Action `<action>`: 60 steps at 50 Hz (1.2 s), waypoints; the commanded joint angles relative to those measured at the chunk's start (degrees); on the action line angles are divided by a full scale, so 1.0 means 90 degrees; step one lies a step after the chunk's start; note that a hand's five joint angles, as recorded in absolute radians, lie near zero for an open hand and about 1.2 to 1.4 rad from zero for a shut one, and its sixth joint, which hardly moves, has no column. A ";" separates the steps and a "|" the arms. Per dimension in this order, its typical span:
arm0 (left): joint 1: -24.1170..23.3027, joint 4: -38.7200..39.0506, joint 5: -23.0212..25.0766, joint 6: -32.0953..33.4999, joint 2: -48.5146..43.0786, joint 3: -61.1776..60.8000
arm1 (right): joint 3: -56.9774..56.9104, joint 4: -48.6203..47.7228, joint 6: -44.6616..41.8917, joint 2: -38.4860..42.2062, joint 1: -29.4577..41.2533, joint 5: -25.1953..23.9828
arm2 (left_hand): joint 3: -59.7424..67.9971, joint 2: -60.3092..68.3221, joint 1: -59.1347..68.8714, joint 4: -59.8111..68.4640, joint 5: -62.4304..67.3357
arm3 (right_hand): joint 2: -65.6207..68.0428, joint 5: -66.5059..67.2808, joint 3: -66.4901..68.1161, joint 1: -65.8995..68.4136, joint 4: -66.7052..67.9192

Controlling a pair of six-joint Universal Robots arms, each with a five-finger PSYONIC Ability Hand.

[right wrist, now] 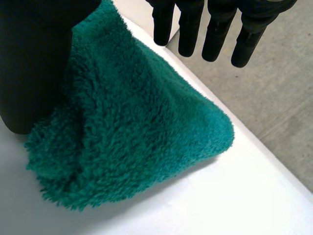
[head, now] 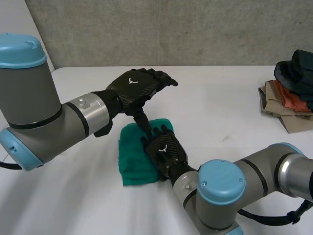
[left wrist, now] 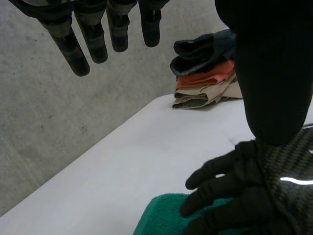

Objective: Fold the laundry.

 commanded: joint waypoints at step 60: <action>0.0272 0.0123 -0.0487 -0.0140 0.0644 -0.0461 | -0.3631 0.0565 0.0301 -0.0506 -0.2804 -0.0537 | 0.0256 0.0274 0.0301 0.0290 0.0178 | 0.6903 0.6885 0.6855 0.6883 0.6836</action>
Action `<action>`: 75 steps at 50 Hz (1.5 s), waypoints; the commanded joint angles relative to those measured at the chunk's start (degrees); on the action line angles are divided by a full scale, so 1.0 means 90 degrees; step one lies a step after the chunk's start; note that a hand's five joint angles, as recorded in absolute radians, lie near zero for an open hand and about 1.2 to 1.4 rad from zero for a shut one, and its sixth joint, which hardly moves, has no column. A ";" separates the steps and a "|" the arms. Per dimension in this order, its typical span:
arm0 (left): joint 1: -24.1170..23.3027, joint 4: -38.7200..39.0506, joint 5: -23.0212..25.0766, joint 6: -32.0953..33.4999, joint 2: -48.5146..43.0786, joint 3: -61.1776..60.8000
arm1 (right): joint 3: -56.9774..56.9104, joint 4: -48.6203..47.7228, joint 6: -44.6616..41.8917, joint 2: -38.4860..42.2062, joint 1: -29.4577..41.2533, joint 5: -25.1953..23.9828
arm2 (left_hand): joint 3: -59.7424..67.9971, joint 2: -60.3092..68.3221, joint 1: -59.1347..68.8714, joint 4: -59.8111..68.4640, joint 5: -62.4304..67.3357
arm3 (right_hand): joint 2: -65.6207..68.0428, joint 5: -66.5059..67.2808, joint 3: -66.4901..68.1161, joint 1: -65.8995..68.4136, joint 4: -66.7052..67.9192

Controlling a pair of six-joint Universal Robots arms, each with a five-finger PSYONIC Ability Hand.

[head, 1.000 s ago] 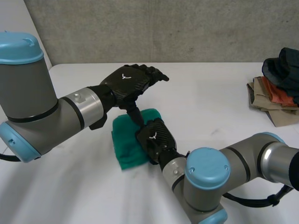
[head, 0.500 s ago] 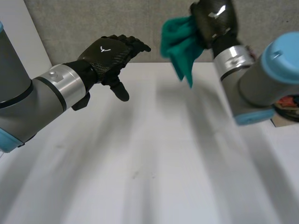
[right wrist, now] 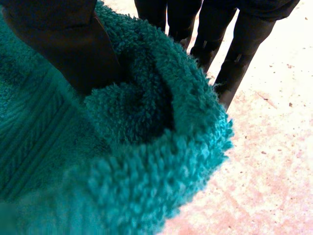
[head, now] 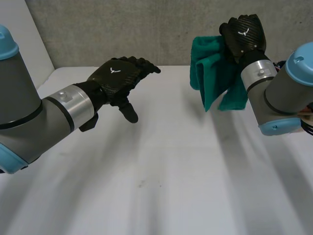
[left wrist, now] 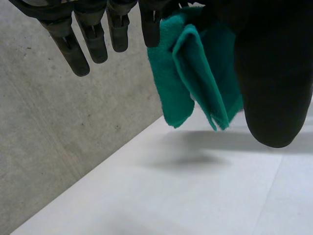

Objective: Fold the laundry.

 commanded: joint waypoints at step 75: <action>-0.1317 0.0021 -0.0088 -0.0070 0.1047 -0.0213 | 0.0074 0.2048 -0.0065 -0.1412 -0.5886 -0.0787 | 0.0245 0.0275 0.0265 0.0289 0.0178 | -0.6305 -0.6051 -0.6430 -0.5613 -0.6526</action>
